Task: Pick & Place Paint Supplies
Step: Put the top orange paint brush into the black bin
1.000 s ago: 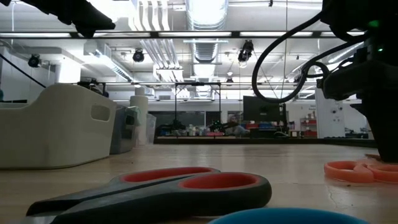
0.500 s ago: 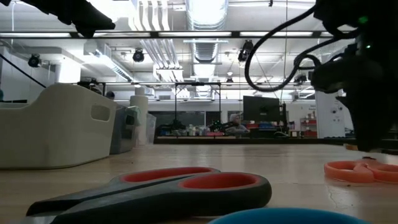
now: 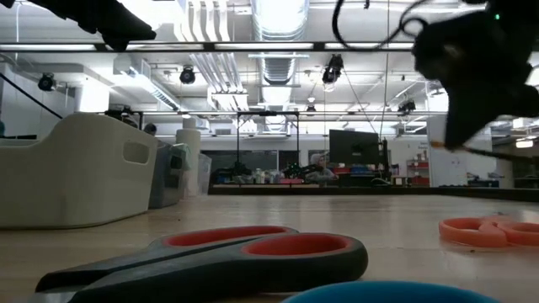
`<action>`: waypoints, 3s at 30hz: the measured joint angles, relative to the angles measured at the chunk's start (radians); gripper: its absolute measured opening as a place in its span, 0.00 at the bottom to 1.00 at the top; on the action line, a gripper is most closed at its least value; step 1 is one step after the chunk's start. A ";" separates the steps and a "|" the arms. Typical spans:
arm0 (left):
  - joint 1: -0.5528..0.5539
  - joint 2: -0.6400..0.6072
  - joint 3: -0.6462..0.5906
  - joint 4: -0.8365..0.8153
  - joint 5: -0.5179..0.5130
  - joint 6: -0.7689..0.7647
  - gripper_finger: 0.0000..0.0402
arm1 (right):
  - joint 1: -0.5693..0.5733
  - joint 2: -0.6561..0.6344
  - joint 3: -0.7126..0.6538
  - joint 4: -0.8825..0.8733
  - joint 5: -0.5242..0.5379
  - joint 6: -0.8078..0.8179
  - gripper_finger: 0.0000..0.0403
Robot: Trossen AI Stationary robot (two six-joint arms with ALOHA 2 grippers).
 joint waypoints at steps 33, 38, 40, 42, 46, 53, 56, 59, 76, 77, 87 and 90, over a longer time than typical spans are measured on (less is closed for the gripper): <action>0.000 0.000 0.000 -0.002 0.000 0.000 0.25 | -0.468 0.113 -0.153 1.617 -0.244 -1.227 0.03; 0.000 0.000 0.000 -0.010 0.000 0.000 0.25 | -0.529 0.291 -0.108 1.839 -0.369 -1.237 0.03; 0.000 0.000 0.000 -0.017 0.000 0.000 0.25 | -0.545 0.350 -0.065 1.868 -0.423 -1.248 0.03; 0.000 0.000 0.000 -0.022 0.000 0.000 0.25 | -0.554 0.394 -0.023 1.875 -0.458 -1.267 0.03; 0.000 0.000 0.000 -0.032 0.000 0.000 0.25 | -0.561 0.468 0.064 1.874 -0.478 -1.283 0.03; 0.000 0.000 0.000 -0.051 0.000 0.000 0.25 | -0.562 0.540 0.175 1.879 -0.507 -1.337 0.03; 0.000 0.000 0.000 -0.052 0.000 0.000 0.25 | -0.561 0.558 0.217 1.876 -0.513 -1.329 0.03; 0.000 0.000 0.000 -0.057 0.000 0.000 0.25 | -0.564 0.585 0.263 1.877 -0.593 -1.325 0.03; 0.000 0.000 0.000 -0.070 0.000 0.000 0.25 | -0.578 0.724 0.423 1.875 -0.662 -1.285 0.03; 0.000 0.000 0.000 -0.069 0.000 0.000 0.25 | -0.578 0.723 0.423 1.875 -0.672 -1.286 0.03; 0.000 0.000 0.000 -0.074 0.000 0.000 0.25 | -0.577 0.702 0.423 1.873 -0.717 -1.281 0.03; 0.000 0.000 0.000 -0.074 0.000 0.000 0.25 | -0.577 0.702 0.423 1.874 -0.717 -1.279 0.03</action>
